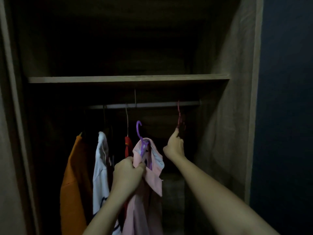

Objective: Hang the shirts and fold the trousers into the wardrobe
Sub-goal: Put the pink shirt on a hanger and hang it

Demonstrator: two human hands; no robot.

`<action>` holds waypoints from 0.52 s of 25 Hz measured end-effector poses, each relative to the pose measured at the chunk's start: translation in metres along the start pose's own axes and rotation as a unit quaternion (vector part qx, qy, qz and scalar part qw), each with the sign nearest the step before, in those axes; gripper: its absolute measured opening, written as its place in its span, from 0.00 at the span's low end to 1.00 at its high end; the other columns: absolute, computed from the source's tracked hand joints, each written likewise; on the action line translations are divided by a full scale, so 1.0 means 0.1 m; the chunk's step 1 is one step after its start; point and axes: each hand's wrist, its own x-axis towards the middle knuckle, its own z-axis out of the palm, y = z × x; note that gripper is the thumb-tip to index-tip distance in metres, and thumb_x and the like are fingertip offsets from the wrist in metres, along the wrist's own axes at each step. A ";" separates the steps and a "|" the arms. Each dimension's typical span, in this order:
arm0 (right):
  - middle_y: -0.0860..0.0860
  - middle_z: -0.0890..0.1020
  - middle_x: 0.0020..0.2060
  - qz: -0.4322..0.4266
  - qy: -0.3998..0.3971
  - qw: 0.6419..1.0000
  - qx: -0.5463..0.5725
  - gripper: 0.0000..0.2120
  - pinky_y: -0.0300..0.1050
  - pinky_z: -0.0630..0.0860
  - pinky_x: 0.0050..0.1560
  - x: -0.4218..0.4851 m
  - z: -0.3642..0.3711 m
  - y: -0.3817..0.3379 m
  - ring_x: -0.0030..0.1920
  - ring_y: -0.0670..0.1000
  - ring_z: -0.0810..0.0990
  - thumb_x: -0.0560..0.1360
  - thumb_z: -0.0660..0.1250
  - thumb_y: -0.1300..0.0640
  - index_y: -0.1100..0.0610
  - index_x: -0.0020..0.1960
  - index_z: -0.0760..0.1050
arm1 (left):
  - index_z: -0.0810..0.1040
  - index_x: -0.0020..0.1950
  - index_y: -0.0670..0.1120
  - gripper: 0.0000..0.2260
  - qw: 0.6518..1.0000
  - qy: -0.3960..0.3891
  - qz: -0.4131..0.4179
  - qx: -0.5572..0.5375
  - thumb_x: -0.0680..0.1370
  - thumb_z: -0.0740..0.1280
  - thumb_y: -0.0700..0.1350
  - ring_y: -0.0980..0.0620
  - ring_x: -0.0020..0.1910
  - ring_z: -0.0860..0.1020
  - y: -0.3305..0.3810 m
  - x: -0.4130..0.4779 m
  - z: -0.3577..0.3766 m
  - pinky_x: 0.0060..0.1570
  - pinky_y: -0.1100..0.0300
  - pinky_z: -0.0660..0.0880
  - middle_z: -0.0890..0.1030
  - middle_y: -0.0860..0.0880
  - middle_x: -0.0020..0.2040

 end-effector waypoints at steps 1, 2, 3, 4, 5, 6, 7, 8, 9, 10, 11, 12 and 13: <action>0.59 0.69 0.65 0.005 0.007 1.000 -0.021 0.41 0.52 0.74 0.58 0.01 0.01 0.05 0.64 0.58 0.71 0.72 0.68 0.64 0.56 0.75 0.46 | 0.79 0.40 0.40 0.09 0.999 -0.004 -0.014 -0.029 0.74 0.67 0.45 0.48 0.36 0.75 0.01 0.09 0.06 0.31 0.56 0.65 0.78 0.46 0.34; 0.59 0.70 0.64 0.004 0.017 0.999 -0.048 0.37 0.52 0.75 0.56 0.02 0.01 0.11 0.62 0.58 0.73 0.73 0.66 0.65 0.57 0.75 0.49 | 0.80 0.40 0.39 0.09 0.997 -0.011 -0.037 -0.074 0.74 0.67 0.45 0.49 0.34 0.75 0.05 0.17 0.11 0.30 0.57 0.65 0.78 0.46 0.34; 0.59 0.71 0.64 -0.003 0.024 0.996 -0.080 0.32 0.52 0.76 0.54 0.02 -0.01 0.18 0.60 0.57 0.74 0.75 0.64 0.65 0.58 0.74 0.52 | 0.80 0.40 0.39 0.09 0.990 -0.020 -0.067 -0.126 0.74 0.66 0.45 0.50 0.32 0.75 0.11 0.25 0.17 0.29 0.58 0.65 0.78 0.46 0.33; 0.58 0.71 0.63 -0.015 0.032 0.993 -0.113 0.28 0.51 0.76 0.53 0.00 -0.05 0.25 0.59 0.57 0.75 0.76 0.62 0.65 0.59 0.73 0.55 | 0.80 0.41 0.39 0.09 0.980 -0.029 -0.095 -0.174 0.74 0.66 0.44 0.50 0.32 0.75 0.19 0.31 0.23 0.27 0.60 0.65 0.78 0.46 0.33; 0.58 0.71 0.62 -0.030 0.040 0.988 -0.144 0.25 0.51 0.76 0.51 0.00 -0.11 0.32 0.58 0.57 0.76 0.77 0.60 0.65 0.60 0.72 0.56 | 0.80 0.41 0.39 0.09 0.969 -0.041 -0.112 -0.215 0.74 0.66 0.44 0.50 0.32 0.76 0.29 0.41 0.31 0.27 0.62 0.67 0.79 0.46 0.33; 0.58 0.72 0.60 -0.047 0.048 0.984 -0.165 0.22 0.50 0.76 0.51 -0.01 -0.18 0.39 0.56 0.57 0.77 0.78 0.58 0.65 0.60 0.71 0.58 | 0.80 0.42 0.40 0.08 0.961 -0.053 -0.120 -0.244 0.74 0.66 0.44 0.47 0.34 0.78 0.40 0.52 0.40 0.28 0.63 0.70 0.80 0.45 0.34; 0.58 0.73 0.59 -0.060 0.050 0.981 -0.175 0.21 0.49 0.76 0.50 -0.02 -0.26 0.45 0.56 0.57 0.78 0.78 0.57 0.66 0.61 0.70 0.60 | 0.80 0.43 0.40 0.08 0.955 -0.061 -0.123 -0.262 0.73 0.66 0.44 0.44 0.39 0.80 0.51 0.66 0.49 0.34 0.62 0.74 0.81 0.44 0.38; 0.58 0.74 0.58 -0.072 0.048 0.980 -0.181 0.20 0.49 0.75 0.50 -0.02 -0.34 0.49 0.55 0.58 0.78 0.78 0.56 0.67 0.61 0.69 0.61 | 0.80 0.46 0.39 0.10 0.951 -0.069 -0.125 -0.272 0.72 0.66 0.45 0.42 0.44 0.81 0.61 0.81 0.57 0.42 0.58 0.77 0.82 0.42 0.42; 0.59 0.75 0.57 -0.083 0.046 0.977 -0.189 0.20 0.48 0.75 0.50 -0.02 -0.42 0.54 0.54 0.58 0.79 0.78 0.56 0.68 0.62 0.69 0.62 | 0.79 0.51 0.38 0.14 0.948 -0.080 -0.129 -0.281 0.72 0.67 0.47 0.41 0.48 0.81 0.70 0.96 0.66 0.49 0.54 0.78 0.82 0.40 0.47; 0.59 0.76 0.56 -0.095 0.044 0.974 -0.200 0.20 0.47 0.75 0.50 -0.02 -0.49 0.59 0.54 0.57 0.79 0.77 0.56 0.68 0.62 0.69 0.62 | 0.78 0.56 0.38 0.17 0.945 -0.090 -0.132 -0.284 0.72 0.67 0.48 0.41 0.51 0.80 0.78 1.11 0.72 0.54 0.51 0.77 0.81 0.39 0.52; 0.58 0.77 0.56 -0.108 0.042 0.971 -0.209 0.21 0.45 0.75 0.49 -0.01 -0.55 0.62 0.53 0.56 0.79 0.77 0.57 0.69 0.61 0.69 0.62 | 0.76 0.59 0.38 0.20 0.946 -0.094 -0.132 -0.282 0.72 0.66 0.49 0.41 0.54 0.79 0.84 1.25 0.77 0.56 0.50 0.76 0.80 0.39 0.55; 0.58 0.77 0.55 -0.121 0.041 0.968 -0.216 0.22 0.43 0.75 0.49 -0.01 -0.60 0.66 0.52 0.55 0.80 0.77 0.58 0.68 0.60 0.70 0.61 | 0.75 0.61 0.37 0.21 0.947 -0.090 -0.134 -0.277 0.73 0.65 0.49 0.40 0.55 0.78 0.91 1.38 0.79 0.58 0.49 0.76 0.79 0.38 0.57; 0.57 0.77 0.55 -0.134 0.039 0.965 -0.220 0.24 0.42 0.74 0.48 0.00 -0.63 0.69 0.51 0.54 0.80 0.77 0.60 0.67 0.60 0.71 0.61 | 0.74 0.62 0.37 0.21 0.949 -0.088 -0.135 -0.270 0.74 0.64 0.48 0.39 0.56 0.78 0.94 1.50 0.82 0.59 0.49 0.75 0.78 0.38 0.58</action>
